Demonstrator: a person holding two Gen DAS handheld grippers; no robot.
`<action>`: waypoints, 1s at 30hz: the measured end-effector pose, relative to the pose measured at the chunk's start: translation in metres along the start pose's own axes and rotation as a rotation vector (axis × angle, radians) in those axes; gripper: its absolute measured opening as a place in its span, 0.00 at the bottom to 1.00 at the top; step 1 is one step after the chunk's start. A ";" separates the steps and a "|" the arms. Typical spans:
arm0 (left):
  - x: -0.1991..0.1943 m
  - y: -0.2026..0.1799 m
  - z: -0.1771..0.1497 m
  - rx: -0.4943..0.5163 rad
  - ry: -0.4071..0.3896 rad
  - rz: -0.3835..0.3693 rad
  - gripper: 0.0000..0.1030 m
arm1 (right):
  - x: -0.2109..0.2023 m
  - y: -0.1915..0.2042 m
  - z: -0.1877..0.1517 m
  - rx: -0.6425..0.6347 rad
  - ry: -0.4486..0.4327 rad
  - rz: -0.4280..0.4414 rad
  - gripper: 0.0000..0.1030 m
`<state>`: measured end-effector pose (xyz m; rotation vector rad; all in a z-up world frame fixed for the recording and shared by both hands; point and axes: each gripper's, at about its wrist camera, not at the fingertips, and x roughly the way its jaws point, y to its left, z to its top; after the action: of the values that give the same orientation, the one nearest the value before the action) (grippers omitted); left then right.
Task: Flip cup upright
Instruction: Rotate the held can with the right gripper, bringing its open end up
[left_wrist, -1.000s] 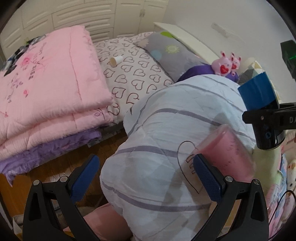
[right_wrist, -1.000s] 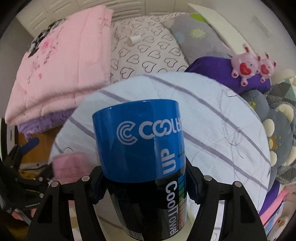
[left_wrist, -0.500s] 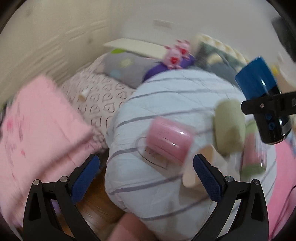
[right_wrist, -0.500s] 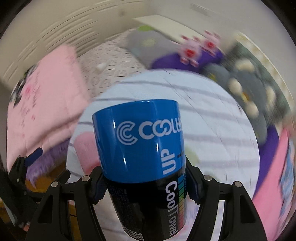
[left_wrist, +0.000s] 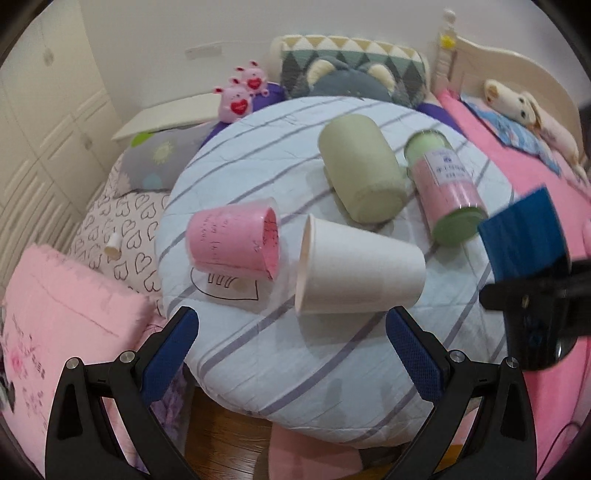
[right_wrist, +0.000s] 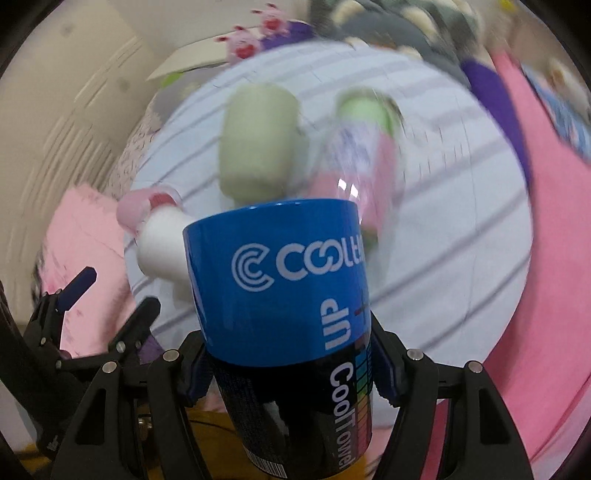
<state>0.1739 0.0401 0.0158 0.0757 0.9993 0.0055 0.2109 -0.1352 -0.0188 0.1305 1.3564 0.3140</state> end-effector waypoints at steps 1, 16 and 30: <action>0.003 -0.003 -0.002 0.013 0.003 -0.004 0.99 | 0.008 -0.004 -0.007 0.037 0.000 0.016 0.68; 0.029 -0.008 -0.012 0.088 0.058 -0.031 0.99 | 0.031 0.008 -0.030 0.117 -0.079 -0.005 0.80; 0.021 -0.007 -0.012 0.046 0.060 -0.021 0.99 | 0.030 0.001 -0.030 0.073 -0.072 -0.003 0.80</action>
<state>0.1750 0.0350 -0.0082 0.1077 1.0601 -0.0346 0.1870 -0.1277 -0.0526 0.1991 1.2969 0.2554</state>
